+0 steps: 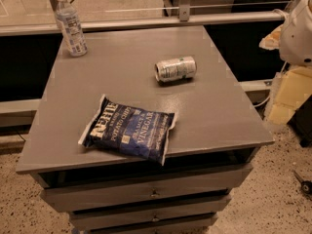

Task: Place 7up can upright

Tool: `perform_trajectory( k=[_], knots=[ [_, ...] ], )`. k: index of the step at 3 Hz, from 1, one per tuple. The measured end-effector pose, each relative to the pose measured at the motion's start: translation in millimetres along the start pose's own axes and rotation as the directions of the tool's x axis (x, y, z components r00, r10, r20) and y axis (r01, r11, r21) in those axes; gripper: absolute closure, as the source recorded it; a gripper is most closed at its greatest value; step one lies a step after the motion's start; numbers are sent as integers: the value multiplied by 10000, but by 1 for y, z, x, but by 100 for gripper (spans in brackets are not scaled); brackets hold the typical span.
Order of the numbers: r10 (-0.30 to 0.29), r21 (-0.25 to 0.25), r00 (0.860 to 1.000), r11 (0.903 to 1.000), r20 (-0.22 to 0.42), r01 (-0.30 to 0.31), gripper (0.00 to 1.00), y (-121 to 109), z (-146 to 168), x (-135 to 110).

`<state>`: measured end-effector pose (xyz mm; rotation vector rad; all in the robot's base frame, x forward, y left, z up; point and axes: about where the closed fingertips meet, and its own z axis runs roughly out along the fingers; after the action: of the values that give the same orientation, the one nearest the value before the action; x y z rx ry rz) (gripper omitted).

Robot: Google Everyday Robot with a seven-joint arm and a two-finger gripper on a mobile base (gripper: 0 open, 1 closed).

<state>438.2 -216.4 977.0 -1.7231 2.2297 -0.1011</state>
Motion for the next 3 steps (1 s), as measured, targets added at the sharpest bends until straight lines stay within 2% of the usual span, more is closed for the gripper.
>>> perform_trajectory(
  k=[1,2,3],
  knots=[
    [0,2,10000,10000,1,0,0,0,0,0],
    [-254,258,9988,9994,409,243,0,-24,15,-23],
    [-550,673,9936,9966,985,484,0,-72,40,-64]
  ],
)
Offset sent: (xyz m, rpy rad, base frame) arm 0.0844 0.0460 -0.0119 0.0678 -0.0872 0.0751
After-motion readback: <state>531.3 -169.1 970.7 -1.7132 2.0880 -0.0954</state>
